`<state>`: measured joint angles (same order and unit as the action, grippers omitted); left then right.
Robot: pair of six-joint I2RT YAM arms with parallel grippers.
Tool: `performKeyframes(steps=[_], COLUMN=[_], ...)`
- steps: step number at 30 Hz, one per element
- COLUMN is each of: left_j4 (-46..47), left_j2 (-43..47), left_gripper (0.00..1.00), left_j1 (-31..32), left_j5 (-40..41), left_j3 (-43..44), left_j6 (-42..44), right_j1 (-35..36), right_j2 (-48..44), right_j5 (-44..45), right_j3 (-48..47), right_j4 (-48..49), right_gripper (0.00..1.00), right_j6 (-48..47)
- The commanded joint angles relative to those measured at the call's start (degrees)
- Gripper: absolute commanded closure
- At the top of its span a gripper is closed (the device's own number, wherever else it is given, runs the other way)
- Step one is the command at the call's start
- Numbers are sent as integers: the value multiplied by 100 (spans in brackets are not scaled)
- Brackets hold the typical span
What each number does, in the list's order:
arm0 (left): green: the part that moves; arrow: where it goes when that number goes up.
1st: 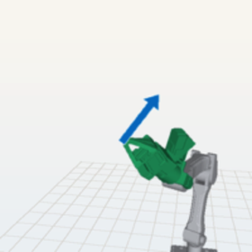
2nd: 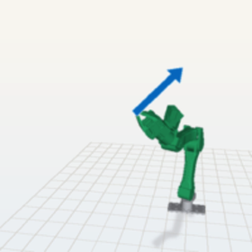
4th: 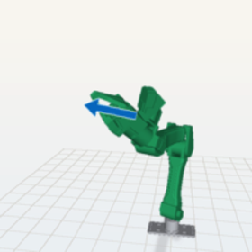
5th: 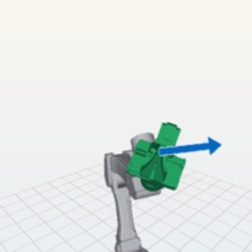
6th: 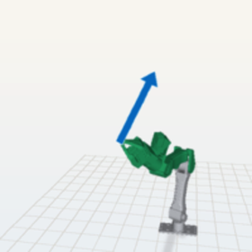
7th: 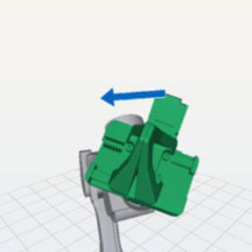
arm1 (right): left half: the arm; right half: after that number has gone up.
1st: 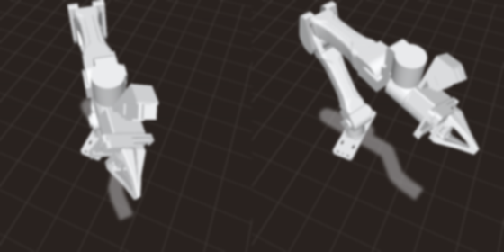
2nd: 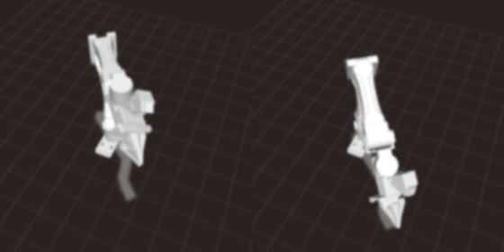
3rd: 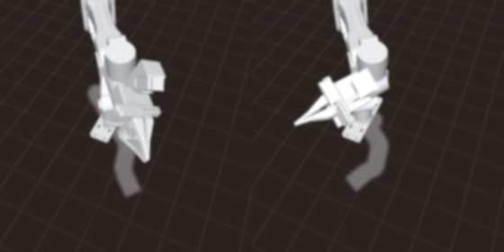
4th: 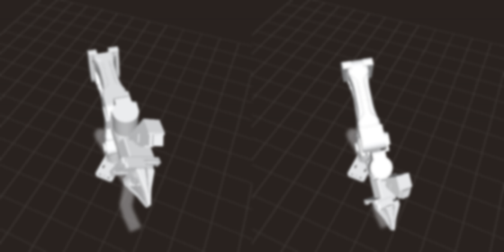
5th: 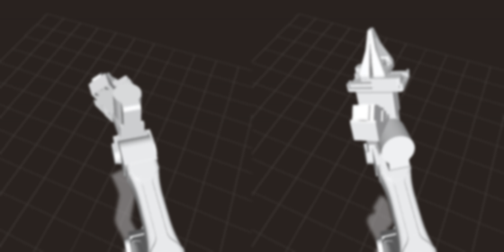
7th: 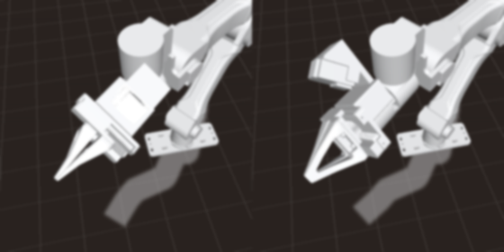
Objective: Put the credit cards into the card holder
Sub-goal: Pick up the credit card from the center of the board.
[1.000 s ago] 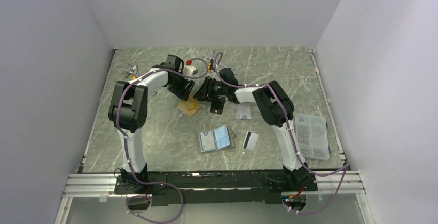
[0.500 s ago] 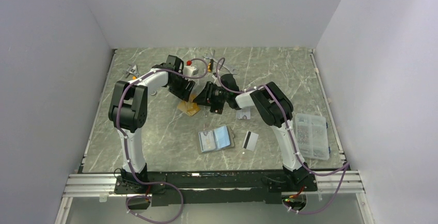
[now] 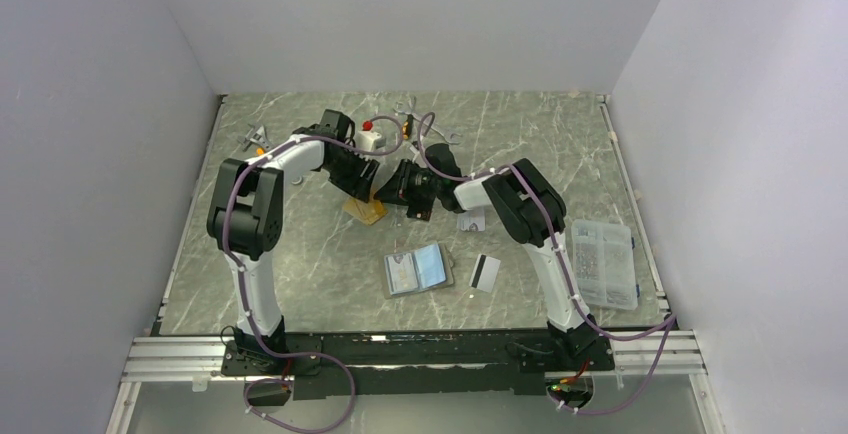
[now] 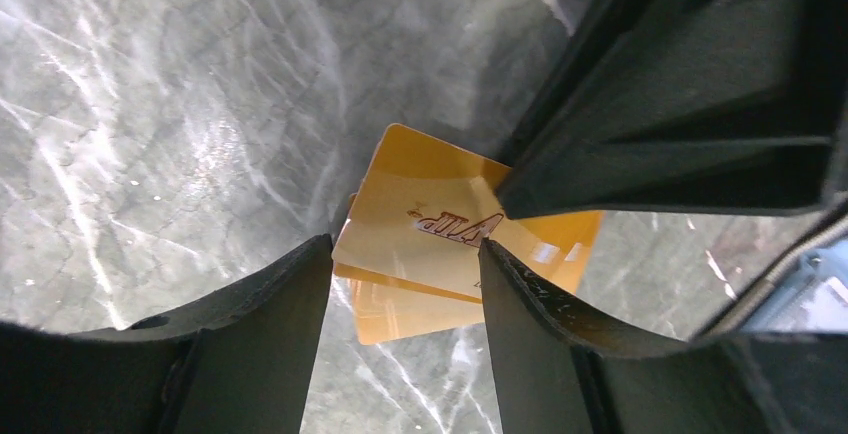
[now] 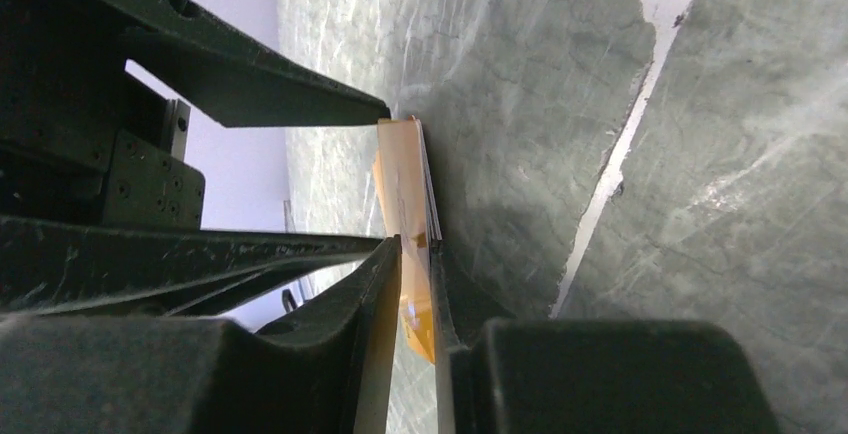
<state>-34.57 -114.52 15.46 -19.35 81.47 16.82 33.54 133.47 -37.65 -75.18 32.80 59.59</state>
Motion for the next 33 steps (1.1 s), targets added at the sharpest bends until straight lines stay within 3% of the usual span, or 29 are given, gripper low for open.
performKeyframes(steps=[1,9,17,24,33], left_j4=[-156,-347,-305,-567,-200], left_j2=[382,793,1045,1430,1896], left_gripper=[39,37,35,14,9], left_j1=[-47,-432,-639,-808,-955], left_j5=[-656,-1216,-1373,-2050,-2293], left_j3=[-12,-114,-359,-299,-831], left_j6=[10,58,-80,-265,-495], right_j1=[49,32,-17,-74,-76], right_j2=[191,57,-512,-788,-1103], right_j5=[295,290,178,-133,-210], right_j3=[-43,125,545,681,393], right_j4=[-241,-206,84,567,468], right_gripper=[82,100,100,100,100], right_j6=[-120,-132,-216,-122,-200])
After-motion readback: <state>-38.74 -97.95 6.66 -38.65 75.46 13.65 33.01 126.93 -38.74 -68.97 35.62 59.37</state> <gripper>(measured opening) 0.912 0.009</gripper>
